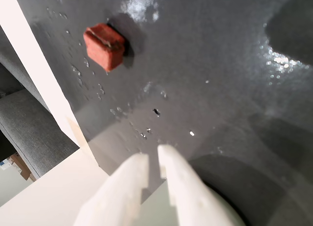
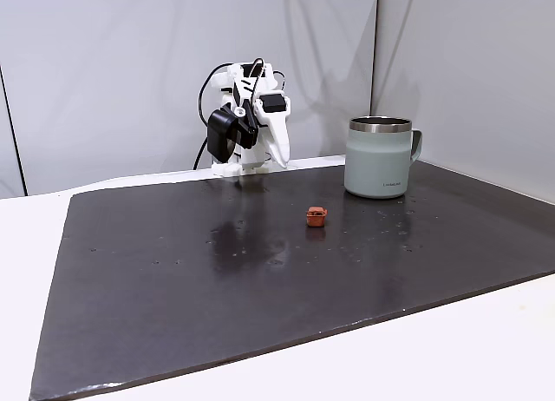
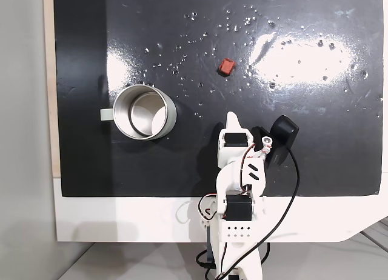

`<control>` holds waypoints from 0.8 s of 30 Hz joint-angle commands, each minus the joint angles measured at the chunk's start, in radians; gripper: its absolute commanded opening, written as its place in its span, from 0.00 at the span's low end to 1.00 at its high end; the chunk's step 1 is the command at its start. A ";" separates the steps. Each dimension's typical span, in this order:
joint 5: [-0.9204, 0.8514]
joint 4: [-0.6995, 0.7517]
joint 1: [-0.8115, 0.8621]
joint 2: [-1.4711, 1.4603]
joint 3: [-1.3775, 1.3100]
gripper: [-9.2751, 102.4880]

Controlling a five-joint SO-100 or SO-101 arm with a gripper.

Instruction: Grasp a cube and put it in the cup.

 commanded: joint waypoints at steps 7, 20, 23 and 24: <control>-0.011 -0.028 -0.017 0.008 -0.008 0.08; 0.015 -0.055 0.015 0.008 -0.023 0.08; 0.017 -0.051 0.015 0.008 -0.063 0.08; 0.017 -0.048 0.011 0.008 -0.078 0.08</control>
